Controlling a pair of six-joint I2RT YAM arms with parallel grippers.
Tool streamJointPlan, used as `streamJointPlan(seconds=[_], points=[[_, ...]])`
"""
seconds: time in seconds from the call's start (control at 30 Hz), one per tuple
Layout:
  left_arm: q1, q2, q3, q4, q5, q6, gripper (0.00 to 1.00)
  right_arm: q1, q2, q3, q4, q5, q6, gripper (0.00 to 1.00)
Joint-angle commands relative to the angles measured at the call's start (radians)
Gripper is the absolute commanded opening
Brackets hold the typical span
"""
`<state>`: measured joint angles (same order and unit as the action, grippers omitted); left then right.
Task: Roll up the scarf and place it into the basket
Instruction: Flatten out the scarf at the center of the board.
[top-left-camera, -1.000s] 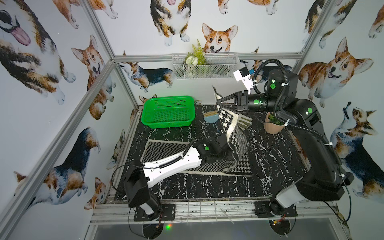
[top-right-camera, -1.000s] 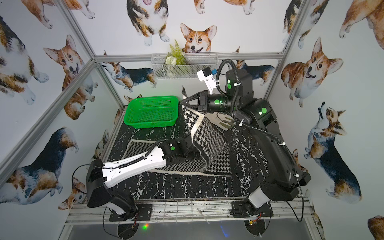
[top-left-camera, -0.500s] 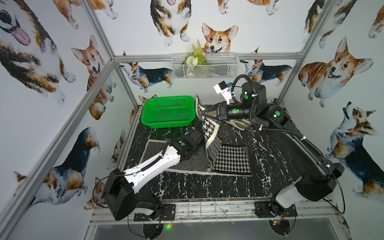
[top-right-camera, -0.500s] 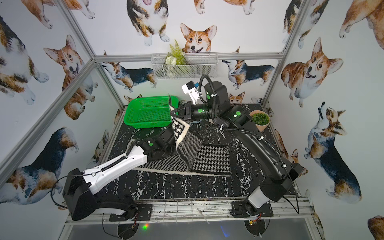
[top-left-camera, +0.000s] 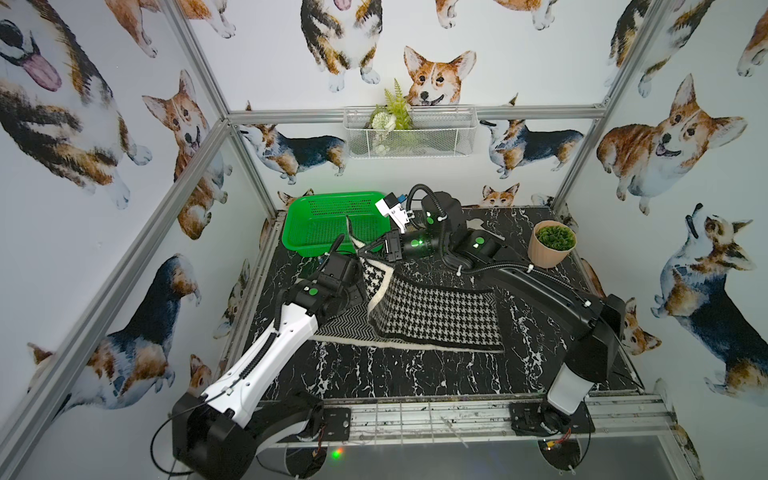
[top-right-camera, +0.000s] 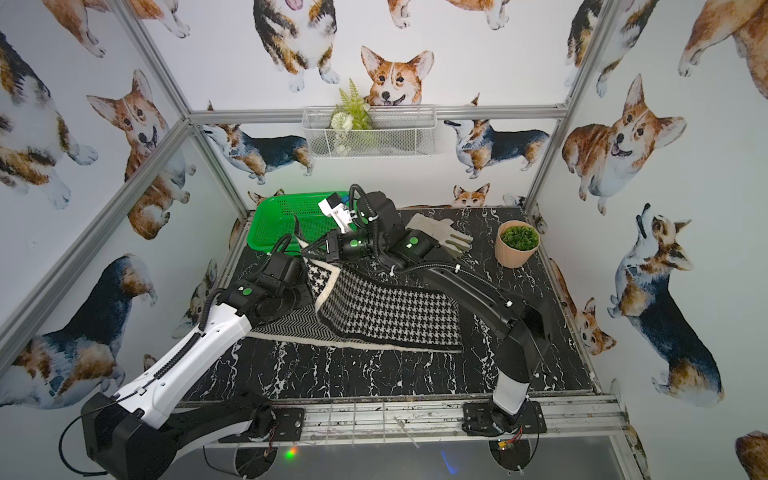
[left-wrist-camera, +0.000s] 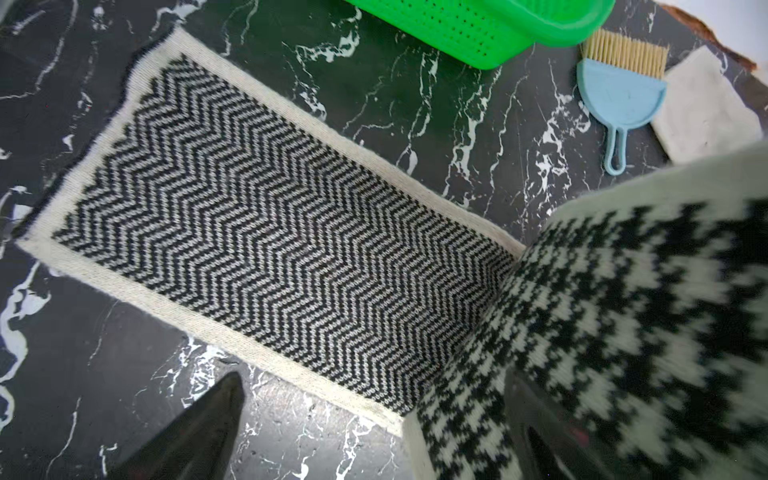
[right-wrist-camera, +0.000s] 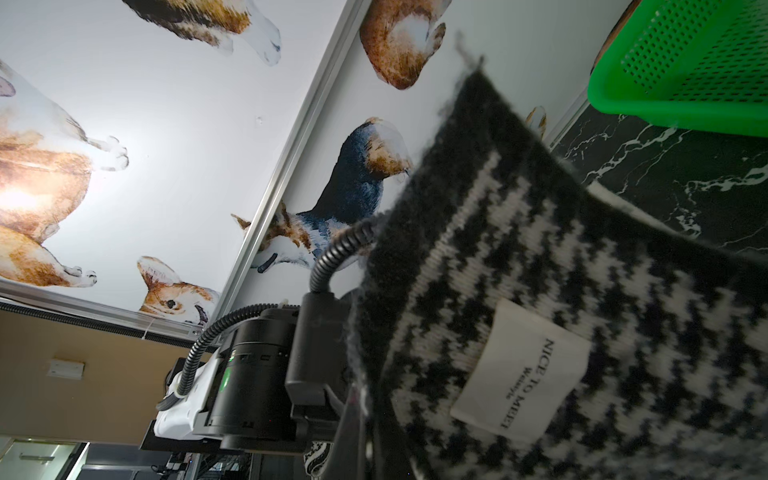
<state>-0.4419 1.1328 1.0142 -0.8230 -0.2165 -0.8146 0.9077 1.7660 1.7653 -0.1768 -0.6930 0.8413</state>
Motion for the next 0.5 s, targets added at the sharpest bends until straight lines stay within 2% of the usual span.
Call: streamJointPlan(seconds=[0.0, 0.27, 0.47], points=[[0.072, -0.047, -0.006, -0.067, 0.013, 0.031, 1.0, 0.008, 0.058, 0.001, 0.154, -0.023, 0.073, 0.0], [0.313, -0.207, -0.019, -0.128, 0.028, 0.081, 1.0, 0.028, 0.179, 0.004, 0.208, -0.039, 0.11, 0.0], [0.354, -0.242, -0.007, -0.152, 0.021, 0.092, 1.0, 0.055, 0.328, 0.059, 0.251, -0.06, 0.157, 0.0]])
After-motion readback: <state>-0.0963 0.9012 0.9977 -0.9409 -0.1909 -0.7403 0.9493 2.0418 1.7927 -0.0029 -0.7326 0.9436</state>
